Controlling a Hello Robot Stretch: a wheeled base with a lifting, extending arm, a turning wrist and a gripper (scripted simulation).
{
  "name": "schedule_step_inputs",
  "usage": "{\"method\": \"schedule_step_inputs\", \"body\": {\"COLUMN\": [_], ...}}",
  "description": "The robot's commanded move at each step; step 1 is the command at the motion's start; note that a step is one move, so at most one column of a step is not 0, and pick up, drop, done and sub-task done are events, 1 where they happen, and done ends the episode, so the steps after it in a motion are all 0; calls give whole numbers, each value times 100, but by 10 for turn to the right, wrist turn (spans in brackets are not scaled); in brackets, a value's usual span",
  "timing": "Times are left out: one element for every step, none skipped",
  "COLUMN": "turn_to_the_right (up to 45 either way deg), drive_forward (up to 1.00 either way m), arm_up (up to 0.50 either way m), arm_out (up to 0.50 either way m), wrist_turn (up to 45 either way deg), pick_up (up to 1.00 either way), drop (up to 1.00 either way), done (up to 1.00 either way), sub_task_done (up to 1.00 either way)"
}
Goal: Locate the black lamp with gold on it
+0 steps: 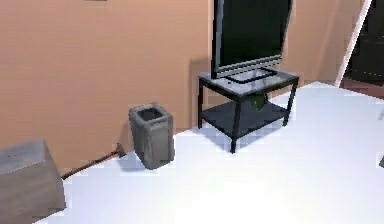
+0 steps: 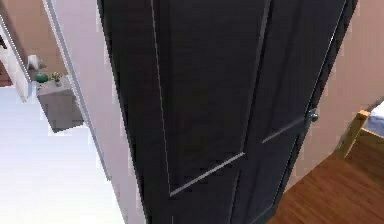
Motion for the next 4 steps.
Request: {"method": "schedule_step_inputs", "body": {"turn_to_the_right": [90, 0, 360, 0], "drive_forward": [0, 25, 0, 100], "arm_up": [0, 0, 0, 0], "arm_out": [0, 0, 0, 0], "wrist_turn": [0, 0, 0, 0], "pick_up": [0, 0, 0, 0], "drop": [0, 0, 0, 0], "done": [0, 0, 0, 0], "sub_task_done": [0, 0, 0, 0]}}
